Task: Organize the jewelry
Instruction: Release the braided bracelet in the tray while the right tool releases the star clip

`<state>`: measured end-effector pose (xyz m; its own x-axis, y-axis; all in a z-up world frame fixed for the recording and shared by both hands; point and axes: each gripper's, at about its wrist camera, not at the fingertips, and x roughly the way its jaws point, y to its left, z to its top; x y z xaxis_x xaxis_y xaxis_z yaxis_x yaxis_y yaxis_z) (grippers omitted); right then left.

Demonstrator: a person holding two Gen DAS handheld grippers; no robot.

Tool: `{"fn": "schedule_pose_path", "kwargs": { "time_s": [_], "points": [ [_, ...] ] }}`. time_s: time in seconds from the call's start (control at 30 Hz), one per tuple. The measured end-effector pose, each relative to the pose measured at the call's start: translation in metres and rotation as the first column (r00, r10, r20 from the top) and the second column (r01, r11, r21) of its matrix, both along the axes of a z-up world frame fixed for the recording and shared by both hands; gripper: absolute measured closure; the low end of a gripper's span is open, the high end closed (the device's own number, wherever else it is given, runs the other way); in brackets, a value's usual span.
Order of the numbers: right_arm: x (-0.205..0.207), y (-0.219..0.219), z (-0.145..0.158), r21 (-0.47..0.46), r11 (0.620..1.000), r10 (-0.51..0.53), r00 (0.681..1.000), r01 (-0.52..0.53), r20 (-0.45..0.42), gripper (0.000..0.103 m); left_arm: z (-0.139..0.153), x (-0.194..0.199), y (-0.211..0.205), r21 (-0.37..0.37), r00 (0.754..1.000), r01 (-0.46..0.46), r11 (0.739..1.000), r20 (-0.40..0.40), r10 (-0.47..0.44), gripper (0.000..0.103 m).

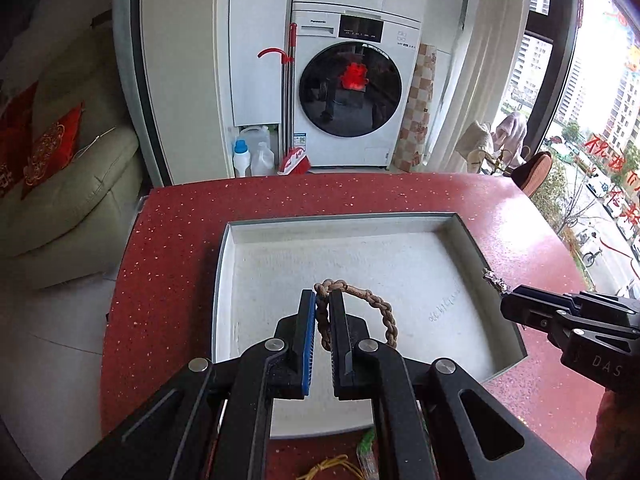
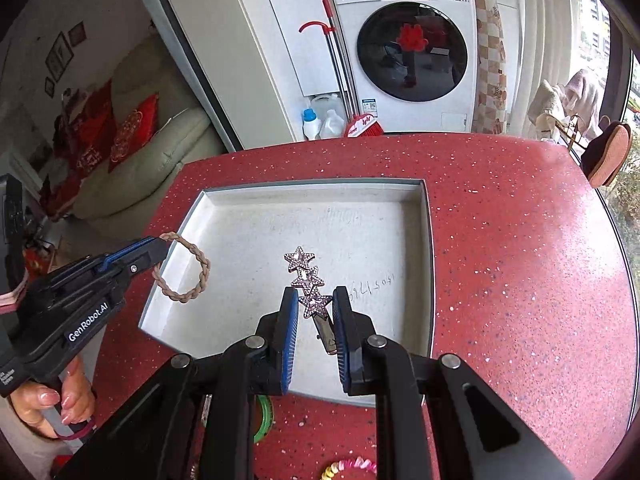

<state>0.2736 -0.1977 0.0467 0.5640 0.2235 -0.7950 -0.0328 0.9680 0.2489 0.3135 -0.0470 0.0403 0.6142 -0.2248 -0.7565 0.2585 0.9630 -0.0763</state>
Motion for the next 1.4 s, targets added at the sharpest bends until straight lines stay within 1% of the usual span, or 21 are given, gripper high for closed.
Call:
{"fn": "schedule_pose_path", "kwargs": {
  "time_s": [0.07,0.23,0.33,0.43,0.5,0.63,0.7,0.77,0.83,0.93,1.07,1.27,1.3,1.33,1.37,1.4],
  "points": [
    [0.011,0.002,-0.013,-0.008,1.000,-0.009,1.000,0.009,-0.016,0.084,-0.018,0.014,-0.004,0.019,1.000,0.002,1.000,-0.030,-0.001,0.078],
    [0.028,0.005,-0.045,-0.035,0.999,-0.019,0.998,0.017,-0.055,0.084,-0.060,0.025,-0.007,0.038,0.995,-0.018,0.999,-0.093,0.022,0.078],
    [0.032,0.005,-0.060,-0.048,0.999,-0.024,0.997,0.021,-0.073,0.084,-0.075,0.026,-0.008,0.072,0.994,-0.022,0.997,-0.103,0.029,0.078],
    [0.033,0.008,-0.071,-0.062,0.998,-0.027,0.996,0.021,-0.084,0.084,-0.085,0.028,-0.010,0.105,0.994,-0.027,0.994,-0.104,0.038,0.077],
    [0.032,0.007,-0.074,-0.062,0.998,-0.031,0.996,0.026,-0.081,0.084,-0.086,0.025,-0.013,0.129,0.996,-0.036,0.991,-0.080,0.047,0.077],
    [0.029,0.012,-0.073,-0.083,0.996,-0.029,0.997,0.023,-0.067,0.083,-0.086,0.021,-0.023,0.205,0.999,-0.028,0.978,-0.038,0.037,0.077],
    [0.029,0.013,-0.072,-0.076,0.997,-0.028,0.997,0.022,-0.069,0.078,-0.086,0.019,-0.025,0.230,0.999,-0.034,0.973,-0.032,0.043,0.077],
    [0.025,0.011,-0.070,-0.058,0.998,-0.032,0.998,0.029,-0.062,0.060,-0.084,0.019,-0.024,0.217,0.998,-0.045,0.975,-0.037,0.054,0.077],
    [0.022,0.009,-0.064,-0.048,0.998,-0.034,0.999,0.032,-0.041,0.052,-0.080,0.017,-0.020,0.195,0.998,-0.058,0.979,-0.024,0.063,0.077],
    [0.017,0.008,-0.053,-0.044,0.998,-0.034,0.999,0.034,-0.017,0.052,-0.071,0.013,-0.017,0.179,0.997,-0.076,0.981,0.008,0.076,0.077],
    [0.010,0.007,-0.039,-0.024,0.999,-0.039,0.999,0.039,0.010,0.051,-0.061,0.010,-0.012,0.136,0.997,-0.073,0.988,0.016,0.071,0.077],
    [-0.004,0.012,-0.027,-0.018,0.999,-0.041,0.999,0.042,0.035,0.049,-0.057,0.003,-0.010,0.136,0.997,-0.069,0.988,0.034,0.065,0.077],
    [-0.006,0.012,-0.026,-0.021,0.999,-0.044,0.998,0.045,0.035,0.049,-0.058,0.004,-0.011,0.141,0.998,-0.067,0.988,0.031,0.063,0.061],
    [-0.008,0.012,-0.027,-0.022,0.999,-0.046,0.998,0.047,0.033,0.049,-0.059,0.005,-0.012,0.145,0.998,-0.063,0.987,0.023,0.060,0.039],
    [-0.009,0.012,-0.027,-0.020,0.999,-0.048,0.998,0.049,0.030,0.049,-0.061,0.005,-0.012,0.149,0.998,-0.068,0.986,0.019,0.066,0.000],
    [-0.011,0.012,-0.026,-0.017,0.999,-0.050,0.998,0.051,0.028,0.049,-0.060,0.004,-0.010,0.150,0.996,-0.087,0.985,0.045,0.081,0.000]
  ]
}}
